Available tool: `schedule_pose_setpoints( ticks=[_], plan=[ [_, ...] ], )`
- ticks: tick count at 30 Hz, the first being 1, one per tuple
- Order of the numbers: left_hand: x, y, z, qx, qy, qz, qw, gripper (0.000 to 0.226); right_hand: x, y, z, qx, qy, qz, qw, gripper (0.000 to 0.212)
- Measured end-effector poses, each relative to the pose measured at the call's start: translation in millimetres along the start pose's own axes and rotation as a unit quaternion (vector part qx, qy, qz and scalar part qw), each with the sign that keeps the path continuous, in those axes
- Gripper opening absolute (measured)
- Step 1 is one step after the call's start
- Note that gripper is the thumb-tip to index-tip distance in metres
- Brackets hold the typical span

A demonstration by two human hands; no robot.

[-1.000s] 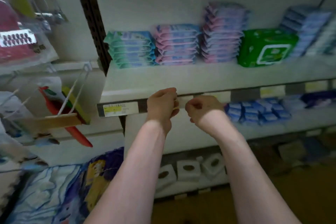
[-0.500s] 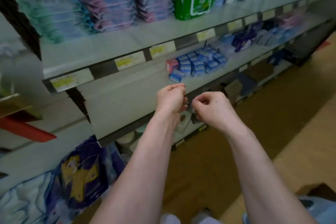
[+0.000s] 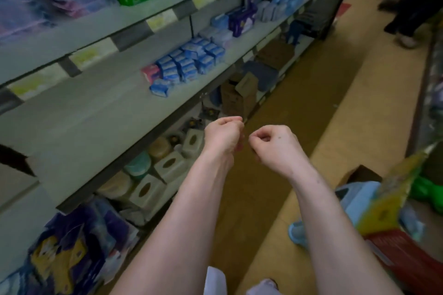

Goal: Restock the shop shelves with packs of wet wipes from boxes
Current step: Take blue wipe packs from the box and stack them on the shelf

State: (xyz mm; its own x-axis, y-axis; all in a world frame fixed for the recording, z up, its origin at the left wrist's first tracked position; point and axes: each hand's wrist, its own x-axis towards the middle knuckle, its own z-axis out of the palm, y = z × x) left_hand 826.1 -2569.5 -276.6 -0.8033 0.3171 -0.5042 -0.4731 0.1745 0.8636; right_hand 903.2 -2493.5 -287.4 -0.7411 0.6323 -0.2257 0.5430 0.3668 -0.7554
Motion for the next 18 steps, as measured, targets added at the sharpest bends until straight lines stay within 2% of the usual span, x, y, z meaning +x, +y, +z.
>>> schedule_pose_setpoints(
  ticks=[11,18],
  plan=[
    [-37,-41,177,0.076,-0.079,-0.027,0.994,0.017,-8,133,-125,0.034,0.093,0.094,0.991,0.015],
    [-50,-68,255,0.120,-0.131,-0.043,0.983,0.018,-17,194,-173,0.073,0.130,0.156,0.976,0.023]
  ],
)
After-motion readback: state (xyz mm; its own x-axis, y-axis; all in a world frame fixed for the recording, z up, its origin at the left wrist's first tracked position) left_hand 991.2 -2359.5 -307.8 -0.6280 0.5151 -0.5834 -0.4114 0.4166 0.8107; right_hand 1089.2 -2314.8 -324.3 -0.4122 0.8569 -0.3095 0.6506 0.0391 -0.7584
